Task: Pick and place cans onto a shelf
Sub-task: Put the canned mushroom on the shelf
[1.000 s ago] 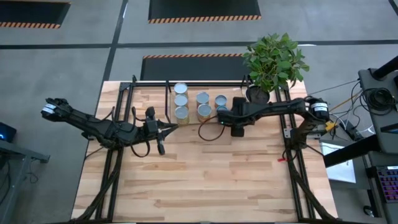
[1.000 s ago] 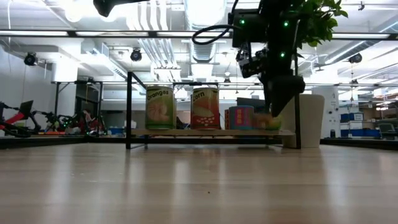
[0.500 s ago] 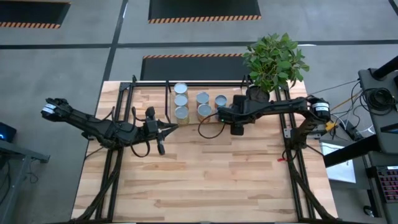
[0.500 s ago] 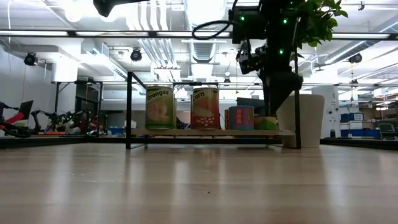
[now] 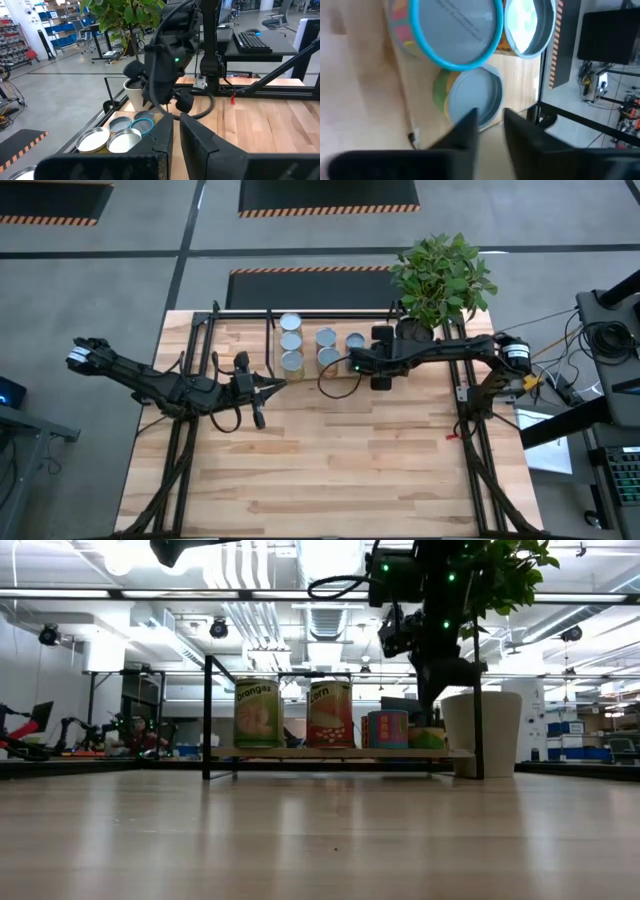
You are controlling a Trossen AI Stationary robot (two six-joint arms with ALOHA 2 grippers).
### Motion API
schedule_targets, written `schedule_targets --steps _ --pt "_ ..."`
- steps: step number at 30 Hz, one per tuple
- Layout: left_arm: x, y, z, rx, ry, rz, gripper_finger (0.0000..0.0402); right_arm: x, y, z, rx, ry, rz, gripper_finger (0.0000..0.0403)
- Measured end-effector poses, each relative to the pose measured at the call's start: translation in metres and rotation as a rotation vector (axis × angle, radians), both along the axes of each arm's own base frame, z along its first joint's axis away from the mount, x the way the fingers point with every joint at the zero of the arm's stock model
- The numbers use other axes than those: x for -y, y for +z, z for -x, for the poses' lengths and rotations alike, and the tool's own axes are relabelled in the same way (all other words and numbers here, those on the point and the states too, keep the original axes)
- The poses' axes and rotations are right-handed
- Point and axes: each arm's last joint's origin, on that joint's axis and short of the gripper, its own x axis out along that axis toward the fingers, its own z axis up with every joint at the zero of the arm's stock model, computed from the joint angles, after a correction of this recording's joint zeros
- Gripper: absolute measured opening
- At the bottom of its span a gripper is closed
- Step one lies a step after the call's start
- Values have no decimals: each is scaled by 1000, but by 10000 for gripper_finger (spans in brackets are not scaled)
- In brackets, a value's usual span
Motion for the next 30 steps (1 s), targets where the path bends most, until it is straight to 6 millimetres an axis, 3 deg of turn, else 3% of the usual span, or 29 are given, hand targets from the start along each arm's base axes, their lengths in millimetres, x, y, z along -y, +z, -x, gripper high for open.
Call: schedule_targets --steps 1,3,10,19,30 --pt "0 0 0 0 0 0 15 3 -2 0 0 4 -1 45" --pt "0 0 0 0 0 0 15 7 -5 1 -5 4 1 21" --pt "0 0 0 0 0 0 15 18 -19 3 35 -10 14 18" --pt "0 0 0 0 0 0 15 16 -39 9 15 7 3 18" --pt "0 0 0 0 0 0 15 11 -36 13 -34 11 -77 17"
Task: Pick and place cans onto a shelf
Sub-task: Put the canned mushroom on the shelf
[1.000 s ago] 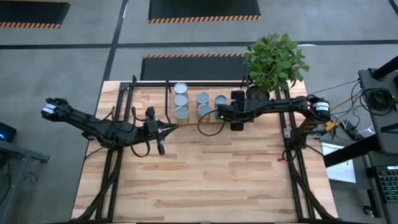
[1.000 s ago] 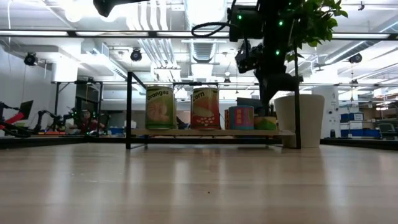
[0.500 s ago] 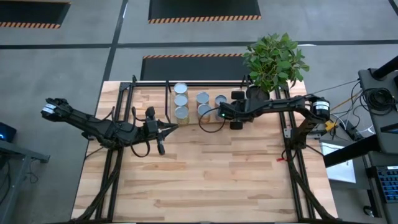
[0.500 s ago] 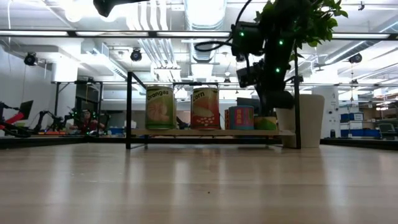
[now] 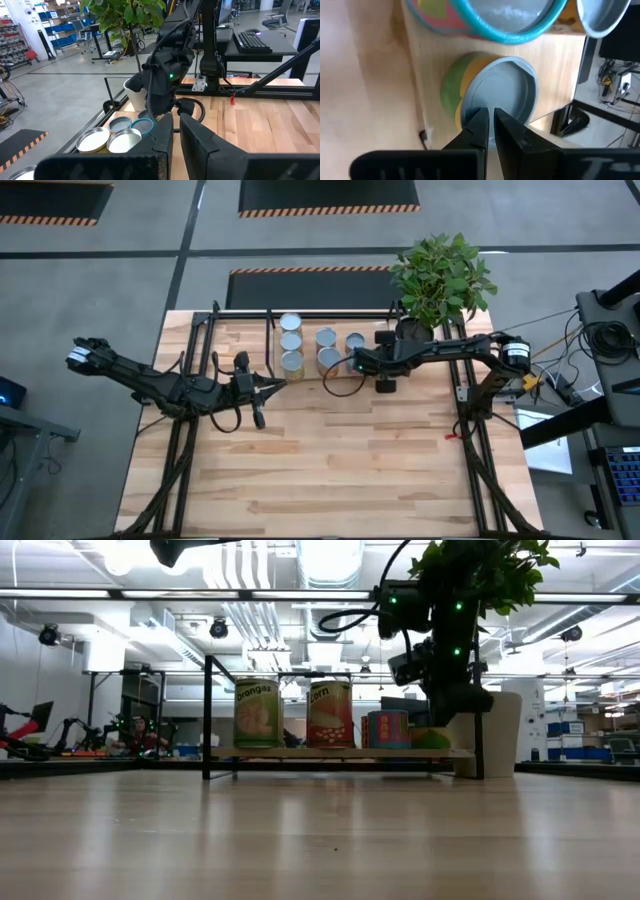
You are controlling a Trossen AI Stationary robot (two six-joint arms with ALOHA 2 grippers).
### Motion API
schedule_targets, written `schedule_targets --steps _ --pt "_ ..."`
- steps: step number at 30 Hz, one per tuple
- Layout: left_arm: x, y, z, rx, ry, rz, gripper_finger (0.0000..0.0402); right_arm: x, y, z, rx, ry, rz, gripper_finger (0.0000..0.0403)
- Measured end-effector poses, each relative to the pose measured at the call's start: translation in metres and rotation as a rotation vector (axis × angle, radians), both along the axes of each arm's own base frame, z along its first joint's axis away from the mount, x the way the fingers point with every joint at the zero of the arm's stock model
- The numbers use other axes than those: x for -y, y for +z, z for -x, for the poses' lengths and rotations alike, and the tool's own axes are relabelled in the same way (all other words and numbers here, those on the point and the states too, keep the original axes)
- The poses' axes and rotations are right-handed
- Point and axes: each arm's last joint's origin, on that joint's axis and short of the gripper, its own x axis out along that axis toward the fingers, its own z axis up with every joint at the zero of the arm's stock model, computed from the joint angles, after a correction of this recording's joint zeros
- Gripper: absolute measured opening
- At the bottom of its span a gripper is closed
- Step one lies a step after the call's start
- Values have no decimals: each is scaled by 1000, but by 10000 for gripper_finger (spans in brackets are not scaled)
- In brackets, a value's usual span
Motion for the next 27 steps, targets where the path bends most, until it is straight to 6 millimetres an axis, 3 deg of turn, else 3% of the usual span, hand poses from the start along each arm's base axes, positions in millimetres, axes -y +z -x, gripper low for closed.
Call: schedule_targets --steps 17,27 --pt "0 0 0 0 0 0 15 -9 12 -8 50 -18 27 18" --pt "0 0 0 0 0 0 15 -9 0 -6 69 -4 20 18"
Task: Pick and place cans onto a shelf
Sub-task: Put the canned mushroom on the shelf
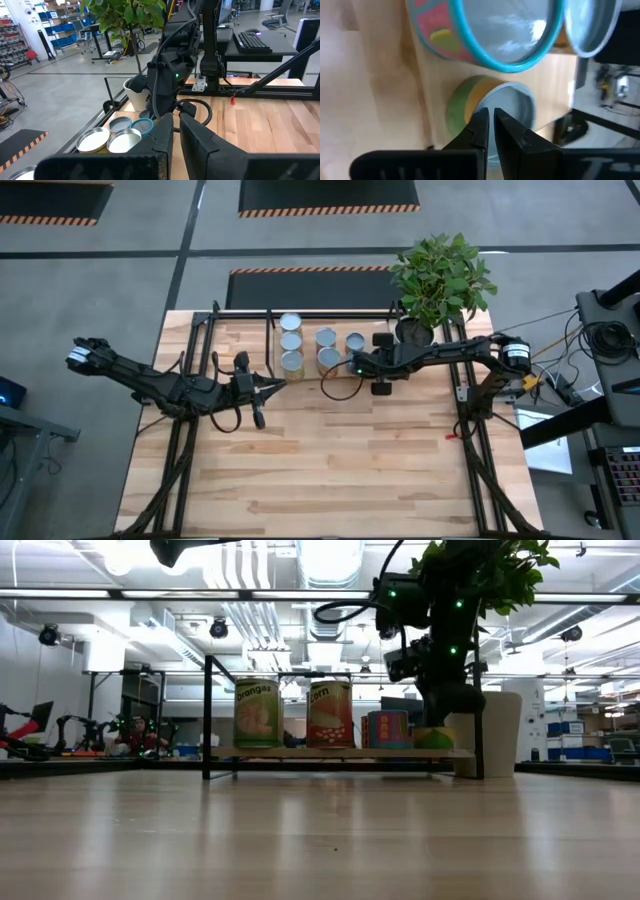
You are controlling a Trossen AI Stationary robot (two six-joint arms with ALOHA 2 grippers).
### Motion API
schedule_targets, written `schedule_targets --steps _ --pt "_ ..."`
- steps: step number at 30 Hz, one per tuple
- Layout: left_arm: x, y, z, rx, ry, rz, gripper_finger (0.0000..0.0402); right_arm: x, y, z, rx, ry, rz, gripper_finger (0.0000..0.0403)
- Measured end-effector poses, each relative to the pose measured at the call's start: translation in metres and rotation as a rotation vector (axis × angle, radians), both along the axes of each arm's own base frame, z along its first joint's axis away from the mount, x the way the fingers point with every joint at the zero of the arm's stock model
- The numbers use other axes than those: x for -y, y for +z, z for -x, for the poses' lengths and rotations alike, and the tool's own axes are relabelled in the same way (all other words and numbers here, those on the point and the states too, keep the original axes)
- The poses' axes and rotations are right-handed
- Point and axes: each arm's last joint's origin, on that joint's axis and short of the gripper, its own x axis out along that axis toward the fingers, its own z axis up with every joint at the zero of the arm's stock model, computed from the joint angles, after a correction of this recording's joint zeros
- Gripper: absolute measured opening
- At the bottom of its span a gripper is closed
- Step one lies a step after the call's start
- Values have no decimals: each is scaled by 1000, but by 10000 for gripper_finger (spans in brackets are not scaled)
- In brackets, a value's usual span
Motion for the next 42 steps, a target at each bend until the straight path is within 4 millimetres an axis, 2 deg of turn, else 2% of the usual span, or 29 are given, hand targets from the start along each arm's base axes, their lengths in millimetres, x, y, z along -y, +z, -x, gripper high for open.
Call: schedule_targets --steps 5,24,27,32,38,42 --pt "0 0 0 -1 0 -3 15 -3 -1 -1 37 -4 -96 17" --pt "0 1 0 10 0 1 15 -4 0 5 -22 -22 -102 18" --pt "0 1 0 10 0 1 15 -6 6 3 -4 -14 -103 18" --pt "0 1 0 10 0 1 15 -11 26 -1 56 6 -90 18" --pt "0 1 0 10 0 1 15 -21 49 2 114 1 -66 18" --pt "0 1 0 12 0 1 15 -30 57 7 164 -1 -72 18"
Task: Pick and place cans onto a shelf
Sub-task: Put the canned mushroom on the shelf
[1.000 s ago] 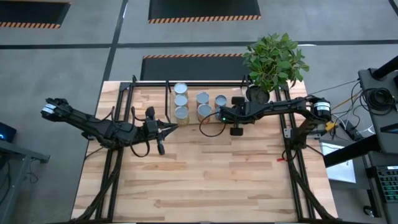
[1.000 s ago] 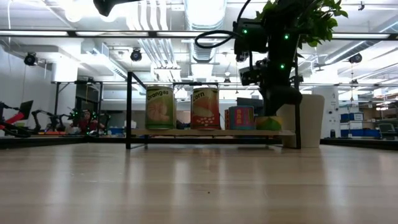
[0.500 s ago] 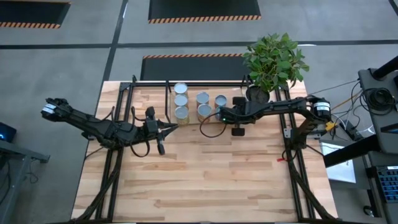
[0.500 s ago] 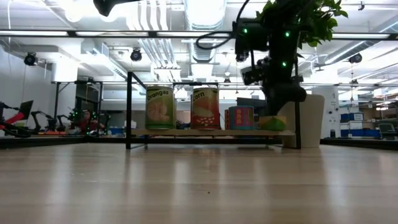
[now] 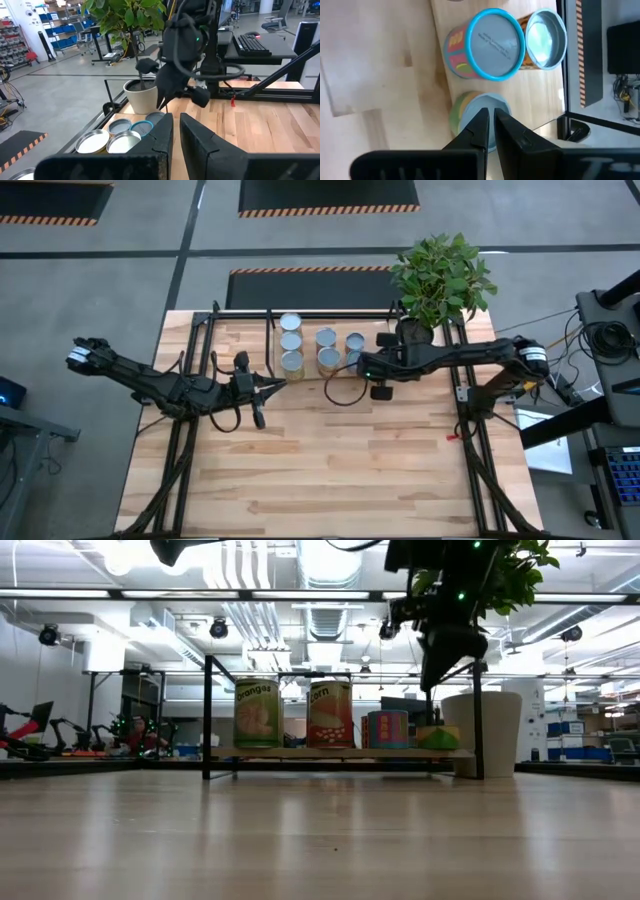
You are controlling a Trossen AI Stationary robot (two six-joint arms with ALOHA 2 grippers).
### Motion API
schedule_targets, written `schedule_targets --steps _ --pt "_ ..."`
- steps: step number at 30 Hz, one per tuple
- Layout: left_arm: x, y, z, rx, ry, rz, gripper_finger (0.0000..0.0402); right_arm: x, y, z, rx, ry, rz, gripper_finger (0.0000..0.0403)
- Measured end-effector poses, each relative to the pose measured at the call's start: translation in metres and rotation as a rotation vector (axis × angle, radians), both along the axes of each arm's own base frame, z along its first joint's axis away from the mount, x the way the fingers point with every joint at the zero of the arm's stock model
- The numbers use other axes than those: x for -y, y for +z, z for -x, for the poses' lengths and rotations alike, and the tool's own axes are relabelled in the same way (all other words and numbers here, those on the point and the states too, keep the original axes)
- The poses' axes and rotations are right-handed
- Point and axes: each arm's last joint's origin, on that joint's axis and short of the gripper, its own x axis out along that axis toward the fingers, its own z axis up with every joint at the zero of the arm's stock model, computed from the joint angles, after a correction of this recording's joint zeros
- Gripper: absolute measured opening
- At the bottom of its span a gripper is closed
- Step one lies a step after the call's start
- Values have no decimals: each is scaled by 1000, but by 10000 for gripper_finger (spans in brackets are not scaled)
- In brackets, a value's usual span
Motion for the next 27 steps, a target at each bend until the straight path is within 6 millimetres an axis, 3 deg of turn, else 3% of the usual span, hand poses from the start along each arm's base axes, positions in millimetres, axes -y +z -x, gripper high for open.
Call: schedule_targets --steps 6,18,27 --pt "0 0 0 0 0 0 15 -6 -4 10 15 1 -5 18" --pt "0 0 0 0 0 0 15 -8 -51 19 7 56 -88 18" --pt "0 0 0 0 0 0 15 -9 -51 16 46 59 -98 18"
